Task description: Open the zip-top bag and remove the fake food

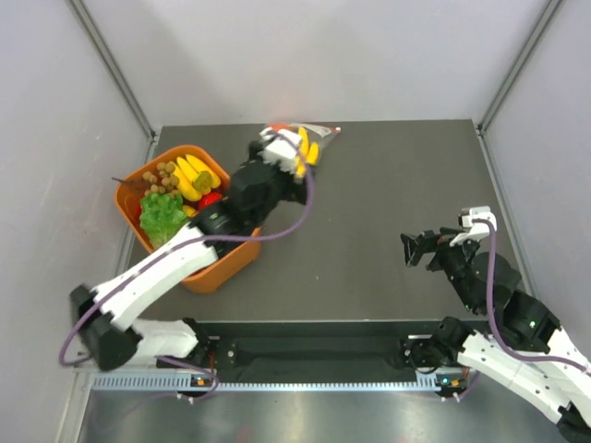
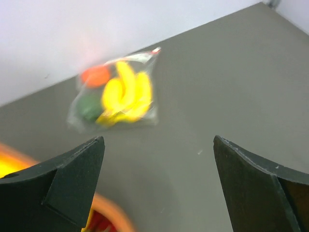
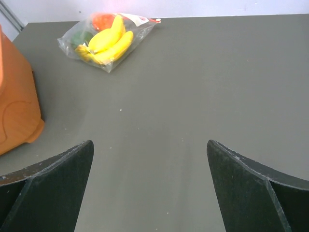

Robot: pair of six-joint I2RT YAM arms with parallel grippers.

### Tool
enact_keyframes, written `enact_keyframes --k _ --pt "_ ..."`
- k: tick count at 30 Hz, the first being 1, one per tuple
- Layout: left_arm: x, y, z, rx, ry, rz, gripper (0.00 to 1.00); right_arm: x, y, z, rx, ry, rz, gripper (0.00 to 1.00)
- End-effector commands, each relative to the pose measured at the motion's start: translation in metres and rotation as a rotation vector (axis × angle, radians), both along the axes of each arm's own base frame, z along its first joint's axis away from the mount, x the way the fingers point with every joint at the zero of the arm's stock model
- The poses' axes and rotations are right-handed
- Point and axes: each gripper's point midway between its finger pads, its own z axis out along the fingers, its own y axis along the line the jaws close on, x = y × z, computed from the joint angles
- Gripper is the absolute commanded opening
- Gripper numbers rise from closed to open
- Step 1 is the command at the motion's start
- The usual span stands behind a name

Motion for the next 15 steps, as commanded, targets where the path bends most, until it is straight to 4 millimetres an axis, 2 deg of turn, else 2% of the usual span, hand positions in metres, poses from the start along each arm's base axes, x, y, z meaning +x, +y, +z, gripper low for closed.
enact_keyframes --k 1,2,4,5,6,7,8,10,11,14,15 --pt "0.027 -0.04 0.012 0.067 -0.034 0.057 0.99 0.0 0.002 0.003 0.037 -0.019 0.003 1.0" --pt "0.046 -0.06 0.005 0.067 -0.01 0.066 0.99 -0.002 0.003 0.003 0.041 -0.023 0.017 1.0" --pt "0.065 -0.075 -0.006 0.092 0.004 0.093 0.99 -0.003 0.002 0.005 0.053 -0.032 0.02 1.0" --pt "0.083 -0.088 -0.018 0.112 0.024 0.123 0.99 -0.004 0.002 0.006 0.057 -0.035 0.025 1.0" --pt "0.093 -0.091 -0.025 0.125 0.031 0.155 0.99 -0.006 0.0 0.008 0.069 -0.045 0.028 1.0" --pt "0.105 -0.094 -0.017 0.112 0.013 0.195 0.99 -0.008 0.0 0.009 0.076 -0.049 0.034 1.0" --pt "0.118 -0.105 -0.047 0.155 0.043 0.208 0.99 -0.01 0.001 0.009 0.082 -0.05 0.046 1.0" --pt "0.136 -0.11 -0.061 0.175 0.054 0.241 0.99 -0.013 0.0 0.011 0.098 -0.064 0.057 1.0" --pt "0.15 -0.12 -0.074 0.143 0.076 0.27 0.99 -0.014 0.0 0.011 0.105 -0.067 0.064 1.0" --pt "0.174 -0.118 -0.101 0.141 0.097 0.355 0.99 -0.019 -0.001 0.014 0.126 -0.085 0.078 1.0" --pt "0.18 -0.117 -0.102 0.131 0.084 0.377 0.99 -0.019 -0.001 0.014 0.127 -0.086 0.08 1.0"
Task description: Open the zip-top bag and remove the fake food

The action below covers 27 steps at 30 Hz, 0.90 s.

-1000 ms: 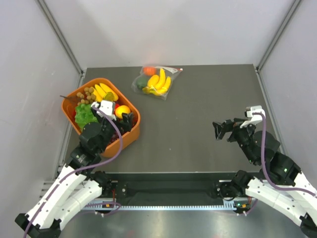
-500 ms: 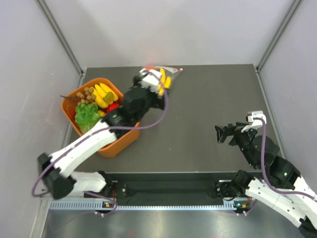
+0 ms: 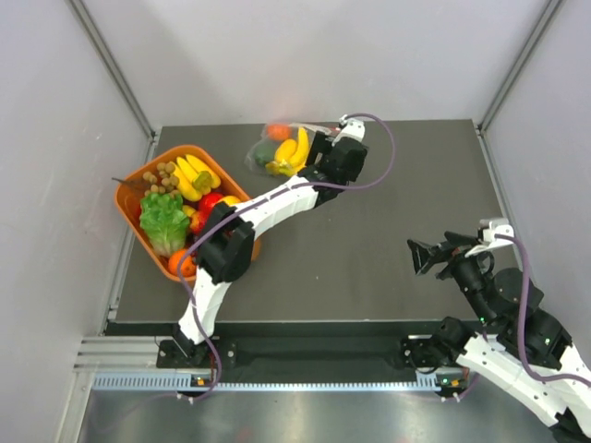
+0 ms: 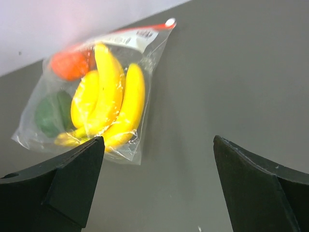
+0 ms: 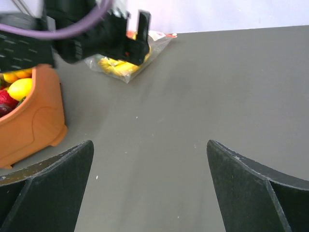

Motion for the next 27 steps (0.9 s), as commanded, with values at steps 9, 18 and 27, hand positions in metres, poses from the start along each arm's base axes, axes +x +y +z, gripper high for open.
enact_keyframes --k 9,18,27 --pt "0.05 0.061 -0.052 -0.107 0.037 0.29 0.99 -0.006 0.007 0.008 0.048 -0.032 0.054 1.0" --pt "0.057 0.068 -0.085 -0.07 0.091 0.276 0.9 -0.006 0.006 0.008 0.053 -0.038 0.054 1.0" --pt "0.049 0.072 -0.117 0.003 0.178 0.255 0.76 -0.005 0.006 0.006 0.048 -0.032 0.047 1.0"
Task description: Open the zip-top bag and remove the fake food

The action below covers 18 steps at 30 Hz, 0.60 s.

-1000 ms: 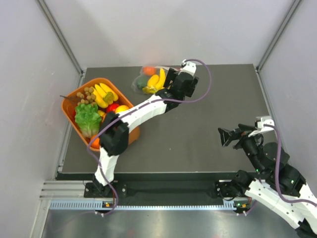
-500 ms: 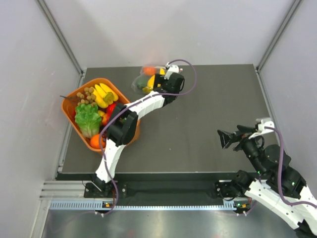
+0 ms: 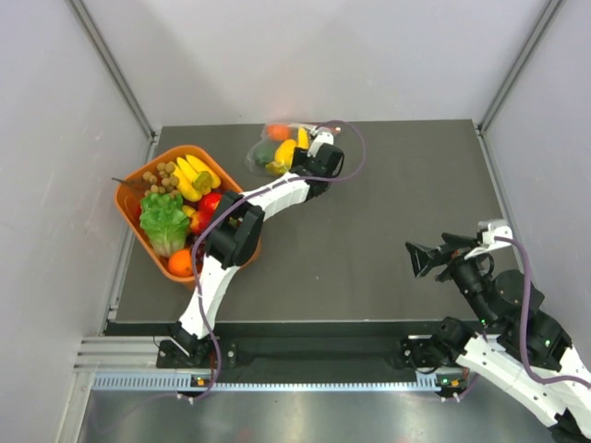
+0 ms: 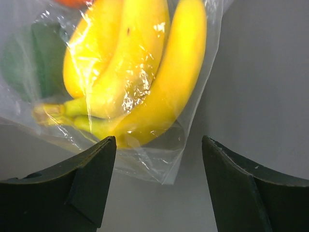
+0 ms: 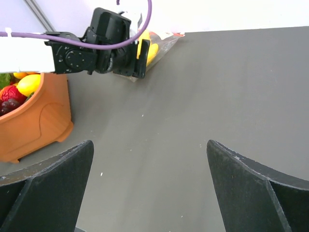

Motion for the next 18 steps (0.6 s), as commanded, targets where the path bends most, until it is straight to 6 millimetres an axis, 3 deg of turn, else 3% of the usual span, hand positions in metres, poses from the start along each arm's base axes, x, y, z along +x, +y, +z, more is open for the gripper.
enact_keyframes --k 1,5,6,7,10,15,18 --pt "-0.001 0.003 0.003 0.002 0.014 0.0 0.76 0.0 0.002 0.008 0.037 -0.023 0.004 1.0" --pt "-0.001 0.005 0.003 0.016 0.015 -0.013 0.64 0.0 0.0 0.008 0.038 -0.026 -0.004 1.0" --pt "-0.001 0.002 -0.002 0.019 0.023 -0.021 0.56 0.0 0.0 0.008 0.042 -0.027 -0.004 1.0" --pt "-0.001 0.001 -0.003 0.023 0.029 -0.032 0.39 0.0 -0.001 0.009 0.044 -0.028 -0.01 1.0" --pt "-0.003 0.002 -0.012 0.055 0.061 -0.052 0.17 0.0 -0.002 0.009 0.047 -0.03 -0.008 1.0" --pt "-0.013 -0.001 -0.005 0.056 0.082 -0.117 0.1 0.001 -0.002 0.008 0.041 -0.027 -0.016 1.0" --pt "-0.03 -0.024 0.011 -0.039 0.092 -0.253 0.05 0.003 -0.001 0.006 0.03 -0.017 -0.018 1.0"
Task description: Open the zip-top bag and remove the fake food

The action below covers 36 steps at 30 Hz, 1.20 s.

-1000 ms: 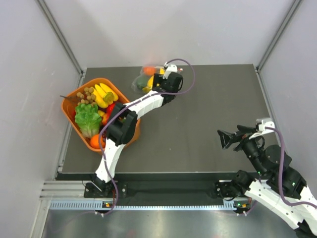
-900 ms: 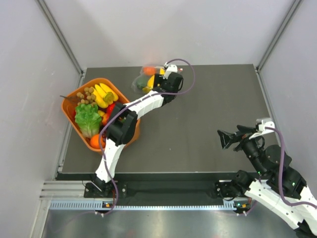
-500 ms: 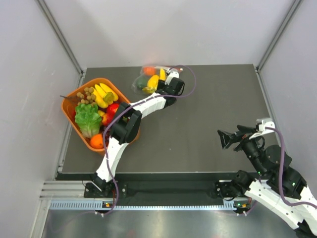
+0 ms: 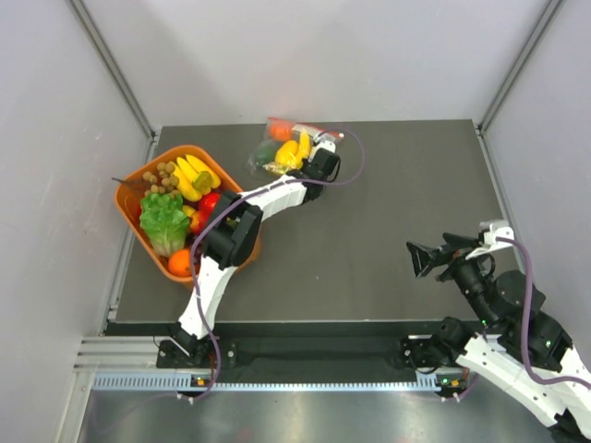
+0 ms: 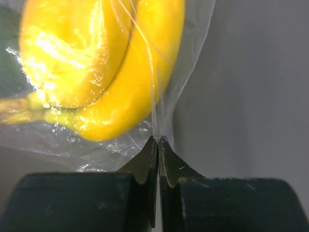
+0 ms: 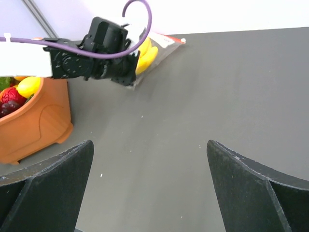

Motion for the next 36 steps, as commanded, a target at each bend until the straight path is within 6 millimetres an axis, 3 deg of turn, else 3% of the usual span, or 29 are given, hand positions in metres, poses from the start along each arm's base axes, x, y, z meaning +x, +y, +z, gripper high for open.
enact_keyframes --k 1,5,11,14,20,25,26,28,29,36 --pt "-0.02 -0.027 0.04 -0.125 -0.002 -0.157 0.04 0.004 0.002 0.003 0.019 -0.005 -0.012 1.0" --pt "-0.054 -0.055 0.061 -0.256 0.037 -0.283 0.0 0.007 0.005 0.0 -0.001 0.012 -0.015 1.0" --pt "-0.121 -0.072 0.085 -0.385 0.06 -0.39 0.0 0.012 0.015 -0.006 -0.03 0.042 0.001 1.0" --pt "-0.159 -0.089 0.089 -0.44 0.102 -0.46 0.0 0.018 0.026 -0.017 -0.041 0.078 0.015 1.0" --pt "-0.236 -0.093 0.092 -0.496 0.13 -0.504 0.0 0.03 0.042 -0.046 -0.02 0.172 -0.008 1.0" --pt "-0.272 -0.087 0.099 -0.583 0.089 -0.487 0.0 0.028 0.055 -0.066 0.18 0.222 -0.003 1.0" --pt "-0.279 -0.08 0.1 -0.6 0.079 -0.479 0.0 0.029 0.059 -0.078 0.215 0.231 0.002 1.0" --pt "-0.287 -0.08 0.107 -0.622 0.049 -0.484 0.0 0.027 0.065 -0.085 0.319 0.249 0.01 1.0" --pt "-0.292 -0.077 0.111 -0.632 0.04 -0.488 0.0 0.028 0.066 -0.098 0.344 0.277 -0.002 1.0" --pt "-0.31 -0.061 0.125 -0.655 0.0 -0.487 0.0 0.032 0.066 -0.13 0.401 0.341 -0.064 1.0"
